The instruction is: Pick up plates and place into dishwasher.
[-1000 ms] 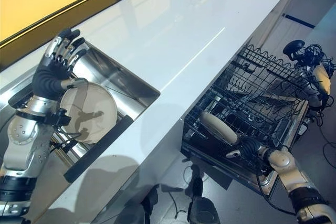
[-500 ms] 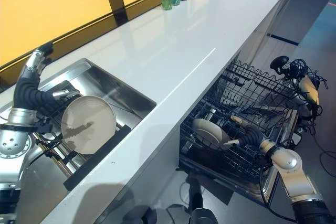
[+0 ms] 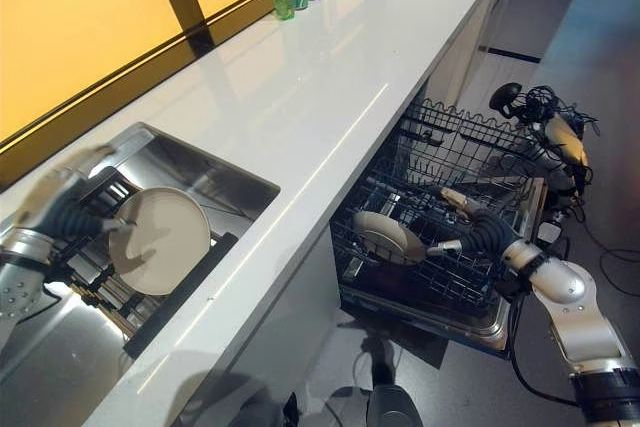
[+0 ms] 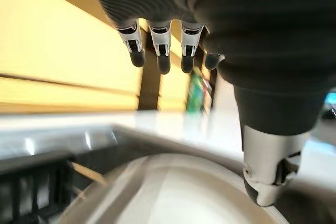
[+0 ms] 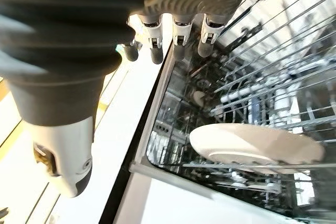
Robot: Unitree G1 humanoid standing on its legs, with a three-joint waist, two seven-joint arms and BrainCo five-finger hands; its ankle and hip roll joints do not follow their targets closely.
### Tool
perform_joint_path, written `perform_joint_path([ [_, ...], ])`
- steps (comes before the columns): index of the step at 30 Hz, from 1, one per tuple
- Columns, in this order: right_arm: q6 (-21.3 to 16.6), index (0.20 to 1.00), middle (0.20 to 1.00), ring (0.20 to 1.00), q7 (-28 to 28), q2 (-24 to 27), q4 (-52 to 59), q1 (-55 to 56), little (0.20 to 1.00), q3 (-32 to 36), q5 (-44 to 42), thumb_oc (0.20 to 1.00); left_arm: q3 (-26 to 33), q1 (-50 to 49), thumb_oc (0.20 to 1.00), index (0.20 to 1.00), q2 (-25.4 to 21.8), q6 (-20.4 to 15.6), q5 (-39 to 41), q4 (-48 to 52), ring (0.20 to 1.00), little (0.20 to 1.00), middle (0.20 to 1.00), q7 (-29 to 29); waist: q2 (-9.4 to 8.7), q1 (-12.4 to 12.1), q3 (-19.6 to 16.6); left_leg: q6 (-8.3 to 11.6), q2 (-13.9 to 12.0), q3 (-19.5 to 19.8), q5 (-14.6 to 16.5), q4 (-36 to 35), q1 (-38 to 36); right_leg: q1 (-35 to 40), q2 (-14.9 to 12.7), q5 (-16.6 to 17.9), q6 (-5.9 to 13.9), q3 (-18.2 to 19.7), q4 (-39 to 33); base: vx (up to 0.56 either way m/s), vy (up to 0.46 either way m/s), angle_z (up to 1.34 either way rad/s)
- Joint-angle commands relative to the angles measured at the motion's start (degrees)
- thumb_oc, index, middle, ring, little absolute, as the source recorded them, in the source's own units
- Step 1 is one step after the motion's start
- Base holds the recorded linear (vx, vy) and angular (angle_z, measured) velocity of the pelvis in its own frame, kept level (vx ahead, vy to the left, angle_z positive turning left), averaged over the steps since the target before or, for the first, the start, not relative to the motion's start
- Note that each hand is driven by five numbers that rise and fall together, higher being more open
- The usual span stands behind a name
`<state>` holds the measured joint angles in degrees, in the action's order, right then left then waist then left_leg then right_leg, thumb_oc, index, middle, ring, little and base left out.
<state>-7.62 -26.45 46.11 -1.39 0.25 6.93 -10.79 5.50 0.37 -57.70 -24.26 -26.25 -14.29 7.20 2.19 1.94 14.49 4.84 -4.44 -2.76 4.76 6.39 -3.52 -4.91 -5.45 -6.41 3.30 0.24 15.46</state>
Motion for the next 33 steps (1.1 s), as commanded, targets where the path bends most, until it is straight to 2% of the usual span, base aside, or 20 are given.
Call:
perform_joint_path([
  [1,-3.2,1.0,1.0,1.0,1.6,4.6,2.1,0.1,1.0,2.7,-3.7,1.0,-1.4,4.3,1.0,1.0,-4.1,0.1,1.1,-1.7,1.0,1.0,1.0,0.6,0.36,3.7,-2.1,1.24,-1.8,3.0,-2.5,2.4,5.4,6.2,-2.2,0.4,3.17,-0.2,-5.7,0.08,0.154,0.05],
  [10,-2.5,1.0,1.0,1.0,2.7,6.4,3.1,1.2,1.0,2.1,-6.4,1.0,-6.5,8.4,1.0,1.0,-7.6,0.8,-3.7,-2.3,1.0,1.0,1.0,3.1,0.04,5.5,-1.0,-0.01,-0.3,0.0,-1.1,3.2,5.5,3.4,-5.0,3.2,5.88,1.6,-6.0,0.06,0.086,-0.1],
  [15,-3.0,1.0,1.0,1.0,3.8,8.0,2.4,-0.1,1.0,0.5,-7.5,1.0,-11.0,11.3,1.0,1.0,-10.3,3.2,-7.3,-3.7,1.0,1.0,1.0,4.0,-0.05,5.9,0.5,-0.23,0.0,-0.4,-0.9,4.3,7.1,2.1,-5.6,4.2,6.45,2.6,-6.2,0.0,0.035,-0.11],
  [16,-3.2,1.0,1.0,1.0,4.1,8.4,2.2,-0.1,1.0,0.4,-7.8,1.0,-11.7,11.8,1.0,1.0,-10.8,5.1,-8.0,-4.5,1.0,1.0,1.0,3.2,-0.11,5.9,0.9,-0.31,0.1,-0.5,-0.9,4.4,7.4,1.8,-5.8,4.4,6.57,2.7,-6.3,0.01,0.023,-0.07],
  [19,-3.6,1.0,1.0,1.0,4.9,9.3,1.9,-0.3,1.0,0.1,-8.5,1.0,-14.5,13.1,1.0,1.0,-12.3,7.1,-9.9,-7.0,1.0,1.0,1.0,0.1,-0.24,6.1,1.7,-0.5,0.3,-0.4,-1.0,4.7,8.3,1.1,-6.0,4.9,6.71,2.9,-6.5,-0.02,0.016,-0.04],
  [22,-4.5,1.0,1.0,1.0,6.4,10.6,1.8,-0.9,1.0,-0.6,-9.1,1.0,-18.2,13.5,1.0,1.0,-15.1,9.0,-7.9,-8.3,1.0,1.0,1.0,-7.7,-0.11,6.3,3.1,-0.62,0.5,0.0,-1.3,4.9,9.9,-0.6,-6.3,5.6,6.79,3.2,-6.4,-0.09,0.02,0.0],
  [24,-4.9,1.0,1.0,1.0,7.3,11.5,2.1,-0.8,1.0,-0.6,-9.8,1.0,-18.0,12.0,1.0,1.0,-16.3,11.2,-5.8,-7.3,1.0,1.0,1.0,-10.6,-0.06,6.0,3.9,-0.81,0.6,0.2,-1.5,4.9,10.6,-1.3,-6.4,5.9,6.74,3.1,-6.3,-0.06,0.013,0.03],
  [26,-5.2,1.0,1.0,1.0,7.4,11.8,2.3,-0.1,1.0,-0.1,-10.2,1.0,-16.3,10.4,1.0,1.0,-16.9,11.8,-4.1,-6.5,1.0,1.0,1.0,-10.4,-0.06,5.8,4.2,-0.98,0.8,0.4,-1.6,4.9,10.8,-1.4,-6.3,6.0,6.58,3.0,-6.5,-0.02,0.002,-0.02],
  [33,-6.6,1.0,1.0,1.0,6.0,10.6,1.7,1.7,1.0,1.1,-10.4,1.0,-10.6,6.4,1.0,1.0,-16.5,11.6,-4.9,-5.5,1.0,1.0,1.0,-10.8,-0.08,4.5,3.5,-1.0,1.2,1.7,-1.9,3.9,10.7,-0.2,-6.3,5.7,6.07,1.0,-7.5,0.01,-0.006,0.02],
])
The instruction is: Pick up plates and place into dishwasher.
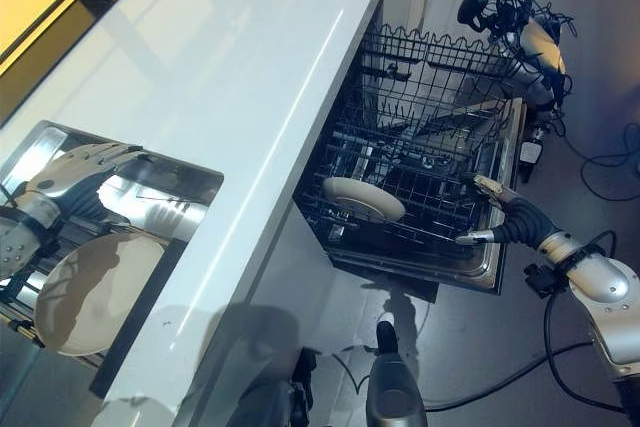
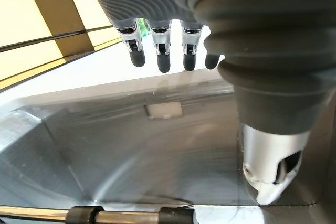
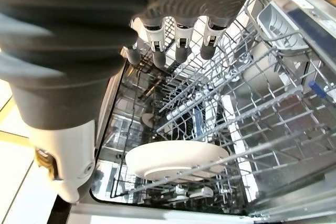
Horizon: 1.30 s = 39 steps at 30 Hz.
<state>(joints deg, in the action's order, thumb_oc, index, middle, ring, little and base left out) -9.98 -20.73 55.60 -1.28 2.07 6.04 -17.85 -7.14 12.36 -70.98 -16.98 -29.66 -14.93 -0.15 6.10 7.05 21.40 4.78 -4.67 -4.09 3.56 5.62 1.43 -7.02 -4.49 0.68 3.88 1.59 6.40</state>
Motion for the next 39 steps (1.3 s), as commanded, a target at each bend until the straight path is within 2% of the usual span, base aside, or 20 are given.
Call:
perform_joint_path([
  [1,-4.0,1.0,1.0,1.0,0.3,1.0,1.2,-0.5,1.0,1.8,-3.3,1.0,2.6,-5.6,1.0,1.0,-3.3,4.2,-1.5,-4.9,1.0,1.0,1.0,-3.0,-3.88,-1.1,-3.6,-0.84,1.4,3.3,-0.7,4.3,5.7,2.1,-7.3,-1.5,5.35,-0.8,1.4,0.03,-0.017,0.12],
  [6,-3.3,1.0,1.0,1.0,0.0,0.5,1.1,-0.9,1.0,1.8,-3.2,1.0,5.6,-7.0,1.0,1.0,-2.2,4.6,-1.1,-4.0,1.0,1.0,1.0,-0.2,-3.62,-1.9,-4.2,-0.6,1.5,4.0,-1.1,3.5,5.7,2.4,-7.3,-2.0,5.06,-1.8,1.1,0.01,-0.007,0.14],
  [8,-3.0,1.0,1.0,1.0,0.0,-0.1,0.8,-1.0,1.0,1.7,-2.7,1.0,7.3,-7.6,1.0,1.0,-1.0,6.6,0.5,-4.1,1.0,1.0,1.0,1.6,-3.54,-2.4,-4.5,-0.53,1.5,4.3,-1.3,3.2,5.7,2.5,-7.3,-2.2,4.93,-2.2,1.1,0.01,-0.009,0.17],
  [11,-2.4,1.0,1.0,1.0,-0.2,-1.6,0.6,-0.7,1.0,1.9,-1.8,1.0,12.0,-9.3,1.0,1.0,2.3,11.8,4.5,-5.3,1.0,1.0,1.0,4.3,-3.58,-3.3,-4.9,-0.51,1.5,4.8,-1.5,2.8,5.6,2.8,-7.3,-2.5,4.75,-2.9,1.2,0.03,-0.012,0.15],
  [12,-2.1,1.0,1.0,1.0,-0.4,-2.4,0.5,-0.6,1.0,2.1,-1.2,1.0,14.5,-10.3,1.0,1.0,4.3,14.2,5.5,-7.1,1.0,1.0,1.0,7.6,-3.65,-3.6,-5.2,-0.49,1.5,5.0,-1.6,2.7,5.5,2.9,-7.2,-2.7,4.71,-3.0,1.2,0.05,-0.007,0.15],
  [14,-1.8,1.0,1.0,1.0,-0.6,-3.4,0.5,-0.5,1.0,2.1,-0.6,1.0,17.7,-10.5,1.0,1.0,6.9,16.4,8.3,-9.8,1.0,1.0,1.0,10.7,-3.81,-3.8,-5.5,-0.49,1.5,5.2,-1.6,2.4,5.3,3.1,-7.1,-3.0,4.6,-3.1,1.1,0.04,-0.003,0.15],
  [16,-1.2,1.0,1.0,1.0,-0.9,-5.1,1.0,0.0,1.0,2.4,0.6,1.0,20.6,-10.7,1.0,1.0,9.8,20.4,12.9,-10.9,1.0,1.0,1.0,11.4,-3.96,-4.2,-5.7,-0.37,1.5,5.7,-1.7,2.3,5.5,2.9,-6.9,-3.3,4.45,-3.2,1.3,0.02,0.0,0.11],
  [20,0.5,1.0,1.0,1.0,0.0,-6.4,2.6,-1.0,1.0,1.2,1.8,1.0,21.5,-10.5,1.0,1.0,13.9,23.9,16.5,-12.3,1.0,1.0,1.0,9.0,-4.09,-4.7,-5.4,-0.3,1.4,6.1,-1.9,2.1,5.9,2.3,-6.7,-3.6,4.2,-3.5,1.8,-0.01,0.002,0.03],
  [27,2.1,1.0,1.0,1.0,1.7,-6.2,3.1,-4.0,1.0,-1.2,2.7,1.0,16.3,-7.9,1.0,1.0,16.6,24.0,27.2,-13.4,1.0,1.0,1.0,-0.3,-3.95,-4.7,-3.8,-0.5,1.5,6.2,-2.0,3.2,7.5,0.6,-6.6,-3.6,4.08,-3.9,3.0,-0.04,0.018,0.09],
  [32,2.0,1.0,1.0,1.0,2.6,-5.4,2.2,-5.3,1.0,-2.5,2.4,1.0,13.2,-5.4,1.0,1.0,17.0,20.9,36.1,-14.2,1.0,1.0,1.0,-6.0,-4.04,-4.2,-2.4,-0.75,1.5,5.7,-2.0,4.2,8.5,-0.7,-6.7,-3.1,4.25,-3.5,3.9,-0.01,0.022,0.03],
  [35,1.0,1.0,1.0,1.0,2.9,-5.6,1.0,-5.5,1.0,-2.9,2.6,1.0,12.3,-4.0,1.0,1.0,17.4,19.7,39.5,-14.3,1.0,1.0,1.0,-5.8,-4.19,-3.8,-1.8,-0.87,1.6,5.4,-2.1,4.7,9.1,-1.3,-6.8,-2.8,4.35,-3.3,4.2,0.0,0.0,0.0],
  [39,0.4,1.0,1.0,1.0,3.3,-5.3,0.7,-5.7,1.0,-3.2,1.9,1.0,10.9,-1.8,1.0,1.0,16.9,18.8,40.1,-15.7,1.0,1.0,1.0,-5.3,-4.39,-3.4,-1.1,-1.05,1.8,5.1,-2.1,5.1,9.6,-2.0,-6.8,-2.5,4.4,-2.8,4.4,0.0,0.0,0.0],
])
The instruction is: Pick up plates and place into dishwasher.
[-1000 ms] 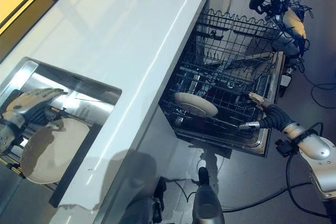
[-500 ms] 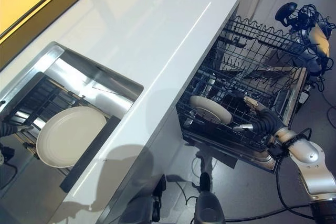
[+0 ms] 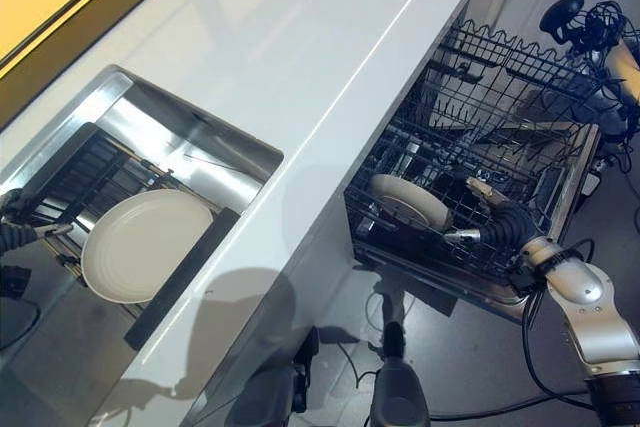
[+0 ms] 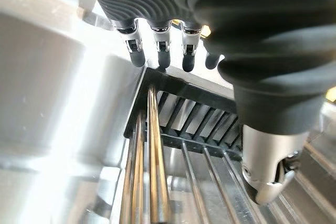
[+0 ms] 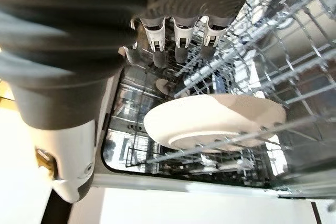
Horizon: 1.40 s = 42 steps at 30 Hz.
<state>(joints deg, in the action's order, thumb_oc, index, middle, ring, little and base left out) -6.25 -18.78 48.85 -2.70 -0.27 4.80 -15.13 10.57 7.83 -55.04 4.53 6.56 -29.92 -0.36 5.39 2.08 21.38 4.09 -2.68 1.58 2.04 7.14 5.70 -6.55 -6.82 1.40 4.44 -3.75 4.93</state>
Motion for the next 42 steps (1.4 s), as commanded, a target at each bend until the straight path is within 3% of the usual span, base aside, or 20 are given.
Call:
perform_joint_path([
  [1,-3.3,1.0,1.0,1.0,1.5,1.7,2.3,-3.6,1.0,-2.2,-1.1,1.0,-7.3,3.4,1.0,1.0,0.7,-2.7,3.8,-0.8,1.0,1.0,1.0,-5.1,-3.73,1.7,-0.8,-0.44,-0.1,-0.7,-0.6,3.8,5.7,-2.9,-4.5,-3.1,3.81,2.8,6.0,0.0,0.0,0.0],
  [8,-3.7,1.0,1.0,1.0,1.8,2.8,2.0,-4.6,1.0,-2.9,-2.3,1.0,-9.8,5.4,1.0,1.0,-1.1,-3.7,-1.4,-0.7,1.0,1.0,1.0,-4.5,-3.48,2.2,0.0,-0.58,0.2,-1.1,-0.6,4.5,7.0,-4.3,-4.7,-2.9,3.71,3.3,6.7,0.0,0.0,0.0],
  [11,-3.9,1.0,1.0,1.0,1.9,3.6,1.9,-4.8,1.0,-3.0,-3.1,1.0,-11.3,6.4,1.0,1.0,-3.1,-4.3,-8.1,0.3,1.0,1.0,1.0,0.8,-3.48,2.3,0.4,-0.64,0.3,-1.2,-0.7,4.5,7.3,-4.8,-4.6,-2.8,3.63,3.5,7.0,0.0,0.0,0.0],
  [12,-3.9,1.0,1.0,1.0,1.9,4.0,1.8,-4.9,1.0,-3.0,-3.8,1.0,-11.4,6.8,1.0,1.0,-4.8,-3.4,-14.3,0.7,1.0,1.0,1.0,6.5,-3.57,2.3,0.5,-0.72,0.5,-1.2,-0.7,4.6,7.4,-4.9,-4.6,-2.8,3.58,3.7,7.1,0.0,0.0,0.0],
  [14,-4.0,1.0,1.0,1.0,1.9,4.4,1.9,-4.8,1.0,-2.8,-4.5,1.0,-10.8,7.1,1.0,1.0,-6.7,-2.8,-18.3,1.0,1.0,1.0,1.0,11.8,-3.8,2.3,0.6,-0.75,0.6,-1.3,-0.6,4.6,7.5,-5.1,-4.7,-2.8,3.5,3.8,7.1,0.0,-0.005,-0.02],
  [19,-4.2,1.0,1.0,1.0,2.3,3.2,2.9,-2.7,1.0,-1.2,-4.6,1.0,-3.3,4.1,1.0,1.0,-7.1,1.6,-26.5,8.5,1.0,1.0,1.0,23.6,-4.36,1.2,0.5,-0.79,0.8,-0.7,-0.4,4.2,7.7,-5.2,-4.7,-3.1,3.18,3.5,7.0,0.0,-0.038,-0.03],
  [24,-3.7,1.0,1.0,1.0,1.9,1.9,4.0,-1.6,1.0,0.1,-4.2,1.0,3.2,0.5,1.0,1.0,-5.8,2.2,-30.4,16.1,1.0,1.0,1.0,28.3,-4.39,0.3,0.4,-0.62,0.8,0.0,-0.5,3.9,7.9,-5.2,-4.5,-3.5,2.77,3.0,7.1,0.0,-0.017,0.01],
  [34,-2.7,1.0,1.0,1.0,2.0,1.2,4.1,-2.7,1.0,-0.8,-3.9,1.0,3.7,1.6,1.0,1.0,-7.0,-1.8,-39.0,17.1,1.0,1.0,1.0,38.7,-4.34,0.6,0.2,-0.33,0.4,-0.1,-0.5,3.3,7.7,-5.9,-4.4,-3.7,2.81,3.0,7.6,0.0,0.0,0.0],
  [39,-3.1,1.0,1.0,1.0,1.8,0.7,4.5,-1.4,1.0,-0.2,-3.9,1.0,4.3,0.4,1.0,1.0,-6.4,-4.3,-37.6,20.0,1.0,1.0,1.0,36.4,-4.37,0.6,0.1,-0.41,0.5,-0.2,-0.3,3.4,7.5,-6.0,-4.4,-3.8,2.91,3.0,7.9,0.0,0.0,0.0],
  [42,-2.7,1.0,1.0,1.0,1.9,-0.1,4.3,-1.9,1.0,-0.6,-3.0,1.0,1.8,0.8,1.0,1.0,-5.1,-2.5,-35.8,20.3,1.0,1.0,1.0,25.5,-4.16,0.7,0.0,-0.55,0.6,-0.1,-0.2,3.4,7.4,-5.9,-4.5,-3.8,3.05,2.8,7.9,0.0,0.0,0.0],
])
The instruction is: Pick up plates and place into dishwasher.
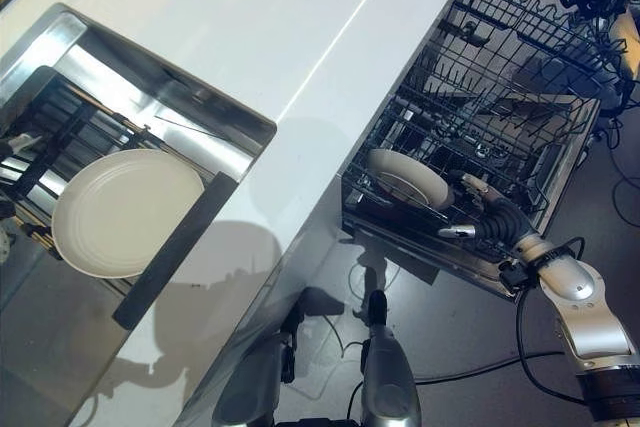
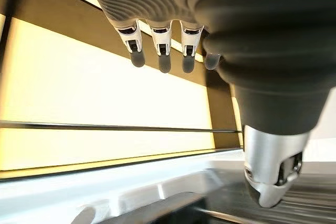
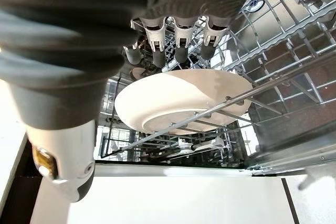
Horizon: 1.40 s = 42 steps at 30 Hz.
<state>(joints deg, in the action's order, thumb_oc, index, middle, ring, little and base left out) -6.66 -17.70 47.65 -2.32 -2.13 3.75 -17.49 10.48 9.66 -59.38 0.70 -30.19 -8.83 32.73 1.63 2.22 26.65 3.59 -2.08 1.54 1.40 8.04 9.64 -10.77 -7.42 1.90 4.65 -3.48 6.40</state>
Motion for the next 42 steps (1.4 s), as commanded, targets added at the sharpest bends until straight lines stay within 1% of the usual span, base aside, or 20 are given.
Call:
perform_joint_path([
  [1,-2.2,1.0,1.0,1.0,0.8,0.9,4.0,-0.3,1.0,0.5,-0.5,1.0,0.9,-1.0,1.0,1.0,-0.7,2.8,1.0,-0.9,1.0,1.0,1.0,-12.0,-0.31,0.6,-5.2,-0.11,0.1,-0.1,0.5,2.5,3.4,-1.7,-3.8,-4.2,2.88,2.6,6.4,0.0,0.0,0.0],
  [2,-2.1,1.0,1.0,1.0,0.7,0.8,4.0,-0.4,1.0,0.5,-0.4,1.0,0.2,-1.0,1.0,1.0,-0.7,3.4,1.2,-0.9,1.0,1.0,1.0,-15.7,-0.25,0.6,-5.1,-0.13,0.1,-0.1,0.5,2.6,3.5,-1.8,-3.8,-4.2,2.91,2.6,6.4,0.0,0.0,0.0],
  [3,-1.8,1.0,1.0,1.0,0.8,1.1,4.6,-0.3,1.0,0.7,-0.5,1.0,-0.9,-1.6,1.0,1.0,-0.8,3.6,3.4,-0.5,1.0,1.0,1.0,-21.8,-0.09,0.7,-4.7,-0.21,0.2,-0.1,0.4,2.7,3.6,-1.8,-3.7,-4.1,2.96,2.7,6.5,0.0,0.0,0.0],
  [6,-1.3,1.0,1.0,1.0,0.6,1.6,5.6,0.4,1.0,1.8,-0.7,1.0,-2.4,-3.9,1.0,1.0,-0.9,4.9,8.0,2.4,1.0,1.0,1.0,-35.7,0.4,0.7,-4.1,-0.43,0.3,0.0,0.4,3.1,3.7,-1.8,-3.7,-4.0,3.0,2.5,6.7,0.0,0.0,0.0],
  [8,-1.2,1.0,1.0,1.0,0.6,2.3,6.0,0.5,1.0,2.0,-1.1,1.0,-3.4,-5.2,1.0,1.0,-1.2,5.1,13.0,3.9,1.0,1.0,1.0,-41.0,0.7,0.7,-3.7,-0.58,0.5,-0.1,0.4,3.2,3.7,-1.6,-3.8,-3.9,3.05,2.4,6.7,0.0,0.0,0.0],
  [10,-2.0,1.0,1.0,1.0,0.2,3.3,5.1,0.4,1.0,1.9,-1.6,1.0,-4.8,-5.4,1.0,1.0,-2.5,5.7,18.9,4.6,1.0,1.0,1.0,-46.2,1.11,0.9,-3.3,-0.65,0.5,-0.3,0.4,3.4,3.6,-1.4,-4.0,-3.9,3.06,2.2,6.6,0.0,0.04,0.01],
  [13,-2.7,1.0,1.0,1.0,0.5,4.4,3.5,-1.1,1.0,0.5,-1.8,1.0,-7.2,-4.1,1.0,1.0,-4.3,9.2,21.2,3.5,1.0,1.0,1.0,-48.4,1.62,1.0,-2.8,-0.77,0.7,-0.3,0.3,3.6,3.7,-1.3,-4.3,-3.7,3.2,2.1,6.5,0.01,0.049,0.01],
  [17,-3.1,1.0,1.0,1.0,1.1,5.9,2.5,-2.2,1.0,-0.5,-2.4,1.0,-10.2,-2.1,1.0,1.0,-6.2,11.4,22.6,0.3,1.0,1.0,1.0,-53.3,1.84,1.4,-2.1,-0.77,0.9,-0.4,0.2,3.8,4.1,-1.5,-4.7,-3.4,3.27,2.1,6.3,-0.01,0.028,0.0],
  [23,-3.4,1.0,1.0,1.0,1.4,7.2,1.8,-3.0,1.0,-1.2,-3.4,1.0,-11.8,-0.8,1.0,1.0,-6.0,14.1,22.6,-3.7,1.0,1.0,1.0,-51.7,1.63,1.5,-1.5,-0.91,1.1,-0.6,0.1,3.6,4.4,-1.8,-4.8,-3.2,3.19,2.1,6.0,0.0,0.0,0.0],
  [27,-3.7,1.0,1.0,1.0,1.2,7.3,1.0,-3.8,1.0,-1.8,-3.2,1.0,-12.6,0.3,1.0,1.0,-5.0,15.2,21.4,-8.6,1.0,1.0,1.0,-50.8,1.46,1.6,-1.3,-0.85,1.1,-0.6,0.0,3.8,4.8,-2.2,-4.8,-3.0,3.14,2.1,6.1,0.0,0.014,-0.02],
  [29,-3.7,1.0,1.0,1.0,1.3,7.2,0.8,-4.2,1.0,-2.1,-3.0,1.0,-13.4,1.1,1.0,1.0,-4.2,16.7,21.1,-11.7,1.0,1.0,1.0,-50.6,1.4,1.6,-1.2,-0.87,1.1,-0.6,-0.1,3.8,5.0,-2.4,-4.9,-2.9,3.11,2.2,6.2,0.0,0.022,-0.04],
  [31,-3.6,1.0,1.0,1.0,1.4,7.3,0.6,-5.1,1.0,-2.7,-3.0,1.0,-14.3,2.3,1.0,1.0,-3.6,17.6,22.4,-14.7,1.0,1.0,1.0,-50.9,1.32,1.8,-1.0,-0.85,1.1,-0.6,-0.2,3.8,5.1,-2.6,-4.8,-2.9,3.12,2.3,6.2,0.0,0.0,0.0],
  [32,-3.2,1.0,1.0,1.0,1.6,7.3,0.8,-5.5,1.0,-3.1,-2.9,1.0,-14.7,2.8,1.0,1.0,-3.0,17.8,24.5,-16.9,1.0,1.0,1.0,-51.2,1.24,1.8,-0.9,-0.87,1.2,-0.6,-0.2,3.8,5.1,-2.7,-4.8,-2.8,3.12,2.3,6.2,0.0,0.0,0.0],
  [33,-3.1,1.0,1.0,1.0,1.6,7.3,0.8,-5.7,1.0,-3.2,-3.0,1.0,-14.9,3.2,1.0,1.0,-2.3,17.4,25.9,-18.3,1.0,1.0,1.0,-51.9,1.18,1.9,-0.9,-0.86,1.2,-0.6,-0.2,3.7,5.1,-2.8,-4.8,-2.8,3.14,2.4,6.2,0.0,0.0,0.0],
  [35,-2.9,1.0,1.0,1.0,1.8,7.1,0.7,-6.3,1.0,-3.6,-2.8,1.0,-15.7,4.1,1.0,1.0,-0.3,16.0,31.8,-21.0,1.0,1.0,1.0,-55.7,1.14,2.1,-0.9,-0.86,1.2,-0.8,-0.1,3.7,5.1,-3.0,-4.9,-2.7,3.15,2.4,6.3,-0.01,0.02,-0.04],
  [36,-3.0,1.0,1.0,1.0,1.9,7.0,0.7,-6.4,1.0,-3.8,-2.6,1.0,-15.9,4.4,1.0,1.0,0.6,16.1,35.3,-21.0,1.0,1.0,1.0,-58.1,1.17,2.2,-0.9,-0.9,1.2,-0.8,-0.1,3.6,5.0,-3.0,-4.9,-2.7,3.15,2.4,6.3,0.0,0.0,0.0],
  [39,-3.1,1.0,1.0,1.0,1.8,6.7,0.8,-6.3,1.0,-4.0,-1.9,1.0,-16.8,4.4,1.0,1.0,2.8,15.2,40.3,-20.9,1.0,1.0,1.0,-64.2,1.37,2.4,-1.0,-1.0,1.4,-1.2,0.2,3.7,4.7,-2.8,-5.1,-2.8,3.25,2.2,6.2,0.0,0.013,0.0],
  [40,-3.2,1.0,1.0,1.0,1.5,6.7,0.8,-6.2,1.0,-3.9,-1.9,1.0,-17.6,4.2,1.0,1.0,3.1,14.6,42.3,-20.0,1.0,1.0,1.0,-69.0,1.52,2.5,-1.2,-1.02,1.4,-1.4,0.3,3.8,4.7,-2.8,-5.1,-2.8,3.26,2.2,6.2,0.01,0.036,0.01],
  [41,-3.2,1.0,1.0,1.0,1.5,6.7,1.0,-6.1,1.0,-3.9,-1.9,1.0,-18.0,3.9,1.0,1.0,3.2,14.5,43.2,-19.4,1.0,1.0,1.0,-70.3,1.61,2.6,-1.2,-1.01,1.4,-1.4,0.3,3.8,4.6,-2.8,-5.1,-2.8,3.29,2.2,6.3,0.01,0.041,0.01],
  [42,-3.1,1.0,1.0,1.0,1.7,6.9,1.3,-6.0,1.0,-4.2,-2.0,1.0,-19.1,3.3,1.0,1.0,3.5,14.4,46.1,-17.7,1.0,1.0,1.0,-73.6,1.8,2.6,-1.3,-1.01,1.5,-1.6,0.3,3.8,4.4,-2.7,-5.2,-2.7,3.37,2.2,6.3,0.02,0.034,0.01],
])
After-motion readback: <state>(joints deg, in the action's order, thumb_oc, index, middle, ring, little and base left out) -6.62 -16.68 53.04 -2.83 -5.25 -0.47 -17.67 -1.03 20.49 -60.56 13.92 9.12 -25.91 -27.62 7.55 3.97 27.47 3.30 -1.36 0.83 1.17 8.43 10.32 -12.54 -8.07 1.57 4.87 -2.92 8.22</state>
